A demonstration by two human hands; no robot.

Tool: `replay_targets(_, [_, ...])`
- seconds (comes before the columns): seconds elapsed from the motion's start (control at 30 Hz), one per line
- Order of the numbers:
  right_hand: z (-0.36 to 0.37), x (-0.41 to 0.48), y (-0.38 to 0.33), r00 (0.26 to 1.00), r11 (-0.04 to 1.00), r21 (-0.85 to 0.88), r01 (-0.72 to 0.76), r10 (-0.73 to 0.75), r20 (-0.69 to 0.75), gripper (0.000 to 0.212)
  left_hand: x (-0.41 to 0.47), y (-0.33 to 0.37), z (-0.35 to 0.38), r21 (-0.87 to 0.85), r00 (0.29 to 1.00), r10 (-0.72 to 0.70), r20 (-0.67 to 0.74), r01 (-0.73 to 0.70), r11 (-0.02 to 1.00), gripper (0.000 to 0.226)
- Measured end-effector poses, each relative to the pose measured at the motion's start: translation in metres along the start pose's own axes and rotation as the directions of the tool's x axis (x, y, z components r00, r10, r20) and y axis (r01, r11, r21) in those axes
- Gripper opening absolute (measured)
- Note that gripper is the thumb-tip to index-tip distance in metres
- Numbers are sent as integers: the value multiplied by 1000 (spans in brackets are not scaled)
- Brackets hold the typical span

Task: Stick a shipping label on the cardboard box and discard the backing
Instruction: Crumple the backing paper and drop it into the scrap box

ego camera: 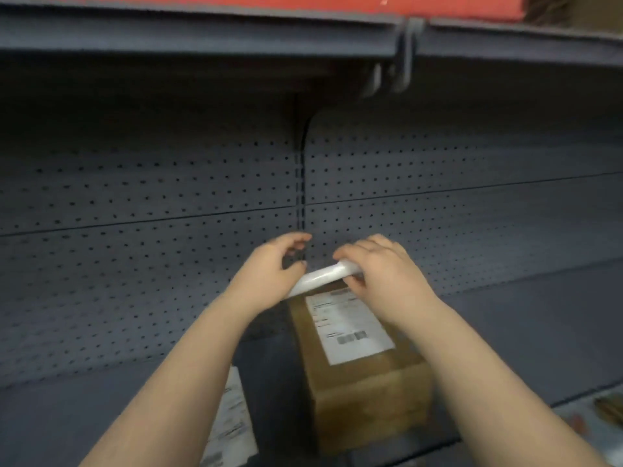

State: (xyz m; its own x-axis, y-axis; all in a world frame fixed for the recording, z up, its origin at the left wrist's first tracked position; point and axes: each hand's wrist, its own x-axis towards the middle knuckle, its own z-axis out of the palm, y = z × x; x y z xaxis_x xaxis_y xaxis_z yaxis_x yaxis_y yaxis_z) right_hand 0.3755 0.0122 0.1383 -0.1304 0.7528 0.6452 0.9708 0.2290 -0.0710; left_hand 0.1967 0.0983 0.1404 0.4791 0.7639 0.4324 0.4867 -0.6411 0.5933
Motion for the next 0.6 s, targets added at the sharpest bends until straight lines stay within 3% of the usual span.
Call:
replay_targets(0.27, [-98, -104, 151, 951, 935, -175, -309, 306, -46, 31, 56, 137, 155, -166, 966, 210, 151, -185, 969, 36])
replay_targets(0.6, [-214, -273, 324, 821, 770, -319, -553, 568, -52, 36, 72, 313, 381, -392, 868, 329, 371, -175, 903, 30])
